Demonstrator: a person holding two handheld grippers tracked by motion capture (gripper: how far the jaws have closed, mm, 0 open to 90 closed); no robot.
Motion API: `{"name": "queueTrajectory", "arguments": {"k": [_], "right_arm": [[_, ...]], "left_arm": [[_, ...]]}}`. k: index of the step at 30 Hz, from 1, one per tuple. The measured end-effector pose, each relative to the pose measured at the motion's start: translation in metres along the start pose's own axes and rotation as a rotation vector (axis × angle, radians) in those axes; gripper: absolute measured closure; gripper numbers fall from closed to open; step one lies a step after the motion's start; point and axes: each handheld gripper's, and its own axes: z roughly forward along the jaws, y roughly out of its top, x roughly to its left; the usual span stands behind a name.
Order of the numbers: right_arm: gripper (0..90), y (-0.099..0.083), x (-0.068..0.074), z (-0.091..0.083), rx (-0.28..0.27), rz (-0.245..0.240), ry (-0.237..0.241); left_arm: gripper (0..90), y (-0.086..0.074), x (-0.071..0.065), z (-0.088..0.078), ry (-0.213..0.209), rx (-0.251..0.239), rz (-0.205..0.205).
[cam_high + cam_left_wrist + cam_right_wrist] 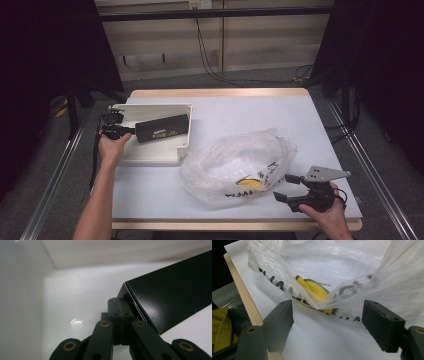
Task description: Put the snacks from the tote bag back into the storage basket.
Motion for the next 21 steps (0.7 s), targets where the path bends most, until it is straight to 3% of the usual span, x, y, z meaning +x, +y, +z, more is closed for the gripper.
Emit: {"name": "queueTrajectory", "arguments": {"k": [4,5,21], "right_arm": [[24.5,0.0,0.0,0.0,-0.002,-0.002,0.002],[24.4,0.0,0.0,0.0,-0.002,-0.003,0.002],[24.4,0.0,-0.001,0.002,0.0,0.002,0.009]], "left_arm": [[90.0,0.003,0.002,0.001,-0.012,-0.018,-0.036],[90.0,0.005,0.003,0.001,-0.012,-0.006,-0.022],[90.0,0.015,0.001,0.013,0.02,-0.023,-0.046]]}}
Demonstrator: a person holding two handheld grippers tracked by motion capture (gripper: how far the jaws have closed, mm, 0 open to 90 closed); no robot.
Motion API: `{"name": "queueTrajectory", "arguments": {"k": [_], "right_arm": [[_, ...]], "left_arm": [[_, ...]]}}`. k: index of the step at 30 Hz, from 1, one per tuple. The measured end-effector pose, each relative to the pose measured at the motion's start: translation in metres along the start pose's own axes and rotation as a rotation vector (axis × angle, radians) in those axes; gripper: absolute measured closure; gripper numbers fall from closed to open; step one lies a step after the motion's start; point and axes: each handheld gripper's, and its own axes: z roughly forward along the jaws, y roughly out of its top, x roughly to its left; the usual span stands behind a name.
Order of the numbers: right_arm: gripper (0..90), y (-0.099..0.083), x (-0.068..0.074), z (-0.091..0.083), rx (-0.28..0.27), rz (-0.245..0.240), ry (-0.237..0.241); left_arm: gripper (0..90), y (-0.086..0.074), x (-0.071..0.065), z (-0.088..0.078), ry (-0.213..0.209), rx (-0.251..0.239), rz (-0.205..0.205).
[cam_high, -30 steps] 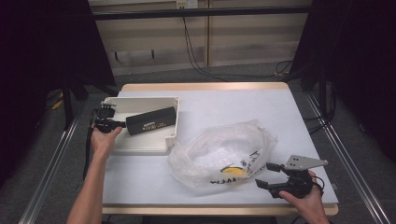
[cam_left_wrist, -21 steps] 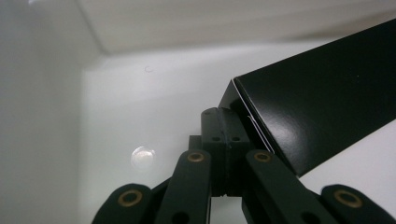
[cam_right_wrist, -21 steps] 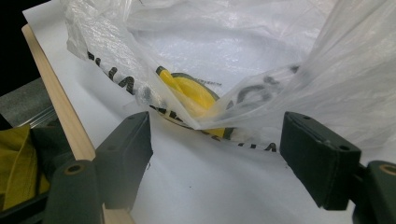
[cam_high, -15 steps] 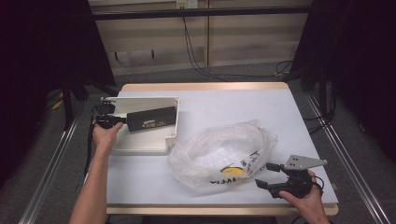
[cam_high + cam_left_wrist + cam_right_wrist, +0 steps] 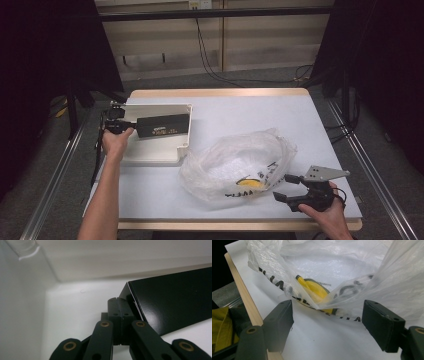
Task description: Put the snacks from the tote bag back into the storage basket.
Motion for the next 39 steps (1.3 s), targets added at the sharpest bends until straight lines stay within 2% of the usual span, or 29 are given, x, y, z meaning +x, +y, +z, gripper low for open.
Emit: {"name": "queueTrajectory", "arguments": {"k": [1,5,7,22,24,31,34,37,38,39], "right_arm": [[24.4,0.0,0.0,0.0,0.0,0.0,0.001],[24.4,-0.001,-0.001,0.001,0.001,0.0,0.004],[24.3,-0.001,-0.002,0.002,0.001,0.004,0.004],[24.3,0.0,-0.005,0.004,0.001,0.003,0.015],[24.3,0.0,-0.005,0.004,-0.002,0.004,0.011],[24.3,-0.001,-0.003,0.003,0.004,0.004,0.01],[24.3,-0.002,-0.001,0.001,0.004,-0.001,0.005],[24.3,-0.002,0.001,-0.001,0.0,-0.001,-0.001],[24.3,-0.002,0.001,-0.001,0.0,-0.003,0.001],[24.3,-0.002,0.001,-0.001,-0.001,-0.003,0.002]], "left_arm": [[90.0,0.0,0.0,0.001,-0.001,-0.006,-0.014],[90.0,0.002,-0.001,0.003,0.008,-0.001,-0.008],[90.0,0.003,-0.001,0.005,0.014,-0.005,-0.017],[90.0,0.009,0.004,0.014,0.001,-0.002,-0.053],[89.9,0.01,0.004,0.016,0.011,-0.011,-0.047],[89.6,0.01,0.004,0.022,0.02,0.004,-0.032],[88.7,0.011,0.003,0.023,0.028,0.012,-0.044],[84.0,0.011,0.005,0.02,0.053,-0.006,-0.03],[81.6,0.01,0.005,0.019,0.054,-0.02,-0.041],[79.7,0.011,0.003,0.017,0.075,-0.027,-0.02]]}}
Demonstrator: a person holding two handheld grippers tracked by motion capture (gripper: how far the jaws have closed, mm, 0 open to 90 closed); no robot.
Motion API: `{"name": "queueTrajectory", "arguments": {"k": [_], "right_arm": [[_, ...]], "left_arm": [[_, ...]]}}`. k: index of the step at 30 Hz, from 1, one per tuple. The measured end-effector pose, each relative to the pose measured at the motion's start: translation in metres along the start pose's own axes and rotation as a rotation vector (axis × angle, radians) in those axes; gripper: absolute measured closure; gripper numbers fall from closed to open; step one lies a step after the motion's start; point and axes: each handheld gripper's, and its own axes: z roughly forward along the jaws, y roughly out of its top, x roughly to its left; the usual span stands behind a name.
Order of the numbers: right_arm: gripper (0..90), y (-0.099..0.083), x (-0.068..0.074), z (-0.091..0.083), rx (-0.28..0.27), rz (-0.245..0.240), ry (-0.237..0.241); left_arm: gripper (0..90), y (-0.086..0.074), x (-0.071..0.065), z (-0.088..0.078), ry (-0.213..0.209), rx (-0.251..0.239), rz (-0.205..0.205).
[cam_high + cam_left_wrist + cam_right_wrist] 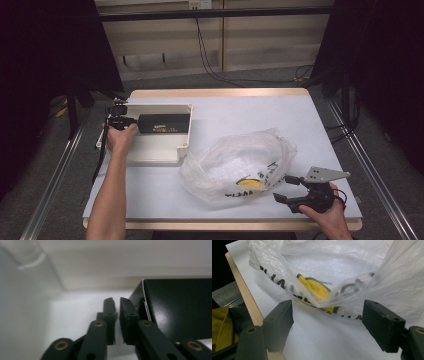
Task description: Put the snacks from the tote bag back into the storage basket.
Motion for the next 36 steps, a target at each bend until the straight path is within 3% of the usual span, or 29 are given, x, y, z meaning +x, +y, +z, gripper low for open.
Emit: {"name": "queueTrajectory", "arguments": {"k": [1,3,7,10,12,15,20,26,29,31,32,35,36], "right_arm": [[24.3,0.0,0.0,0.0,0.002,0.001,-0.001],[24.3,0.0,0.0,0.0,-0.001,0.001,-0.001],[24.3,-0.001,-0.001,-0.001,0.001,0.004,-0.002],[24.3,-0.001,-0.001,-0.001,0.001,0.004,-0.003],[24.3,0.0,0.0,0.0,0.001,0.0,-0.003],[24.3,0.001,0.0,0.001,0.004,-0.003,-0.002],[24.3,0.001,0.0,0.002,0.007,-0.005,0.0],[24.3,0.002,-0.001,0.001,0.003,-0.003,0.002],[24.3,0.002,-0.001,0.001,0.001,-0.002,-0.001],[24.3,0.002,-0.002,0.001,0.0,-0.001,-0.002],[24.3,0.002,-0.002,0.001,-0.002,-0.002,-0.003],[24.3,0.002,-0.003,0.0,-0.007,-0.002,-0.007],[24.3,0.001,-0.003,0.0,-0.007,-0.001,-0.006]], "left_arm": [[76.0,0.0,-0.001,-0.002,0.016,-0.003,0.023],[67.9,0.0,0.002,-0.004,0.026,-0.01,-0.002],[59.1,0.0,0.001,-0.009,0.055,-0.031,-0.013],[56.2,0.0,0.003,-0.012,0.04,-0.034,-0.019],[51.1,0.0,0.004,-0.016,0.036,-0.051,-0.048],[44.3,-0.001,0.004,-0.021,0.06,-0.064,-0.047],[34.8,0.001,0.003,-0.032,0.021,-0.105,-0.044],[27.3,0.002,-0.001,-0.045,-0.002,-0.138,0.006],[24.1,-0.002,0.0,-0.05,-0.028,-0.151,0.006],[22.8,-0.006,0.002,-0.054,-0.077,-0.159,-0.009],[22.8,-0.008,0.002,-0.056,-0.082,-0.163,-0.011],[19.2,-0.014,0.003,-0.062,-0.099,-0.17,0.048],[17.8,-0.016,0.003,-0.065,-0.109,-0.175,0.051]]}}
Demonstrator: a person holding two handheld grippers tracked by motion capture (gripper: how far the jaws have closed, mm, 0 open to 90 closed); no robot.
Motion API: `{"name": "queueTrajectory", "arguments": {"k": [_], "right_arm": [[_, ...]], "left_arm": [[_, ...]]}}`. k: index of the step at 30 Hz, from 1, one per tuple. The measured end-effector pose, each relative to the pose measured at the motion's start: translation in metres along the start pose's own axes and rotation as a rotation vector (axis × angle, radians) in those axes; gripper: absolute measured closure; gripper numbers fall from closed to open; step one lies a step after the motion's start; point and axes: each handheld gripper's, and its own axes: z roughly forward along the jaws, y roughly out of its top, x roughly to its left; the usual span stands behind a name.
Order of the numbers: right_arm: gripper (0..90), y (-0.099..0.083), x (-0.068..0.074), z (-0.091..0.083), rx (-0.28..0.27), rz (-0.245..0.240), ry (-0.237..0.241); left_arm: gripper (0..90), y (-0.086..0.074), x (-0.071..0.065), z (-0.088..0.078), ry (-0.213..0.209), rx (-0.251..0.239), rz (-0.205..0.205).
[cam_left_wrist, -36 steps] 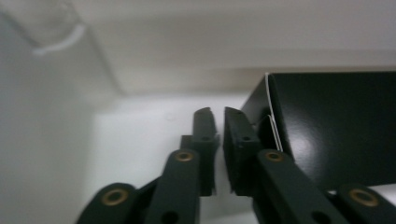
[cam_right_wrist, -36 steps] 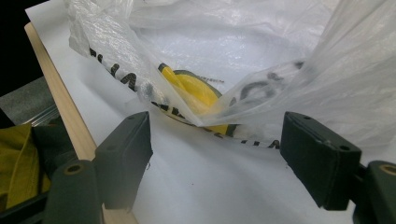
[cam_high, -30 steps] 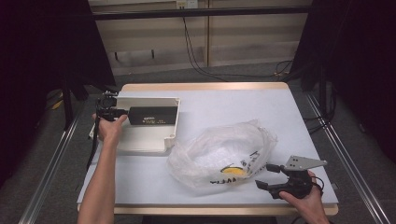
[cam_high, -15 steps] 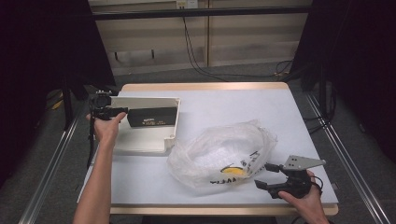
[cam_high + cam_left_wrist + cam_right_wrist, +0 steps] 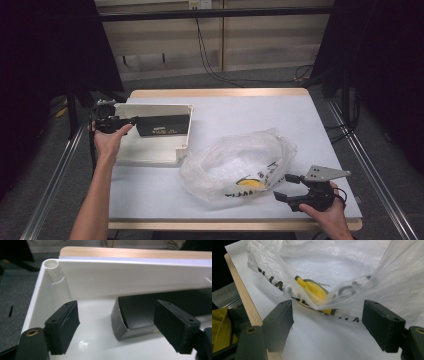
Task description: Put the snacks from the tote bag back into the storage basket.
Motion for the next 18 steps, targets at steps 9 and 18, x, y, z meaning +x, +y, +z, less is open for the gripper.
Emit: {"name": "queueTrajectory", "arguments": {"k": [9,18], "right_arm": [[24.2,0.001,-0.001,0.001,0.0,0.004,-0.006],[24.1,0.001,-0.002,0.001,-0.009,0.007,-0.011]], "left_arm": [[8.0,-0.016,0.006,-0.033,-0.04,-0.025,0.096],[4.9,-0.033,0.019,-0.064,-0.088,-0.035,0.135]]}}
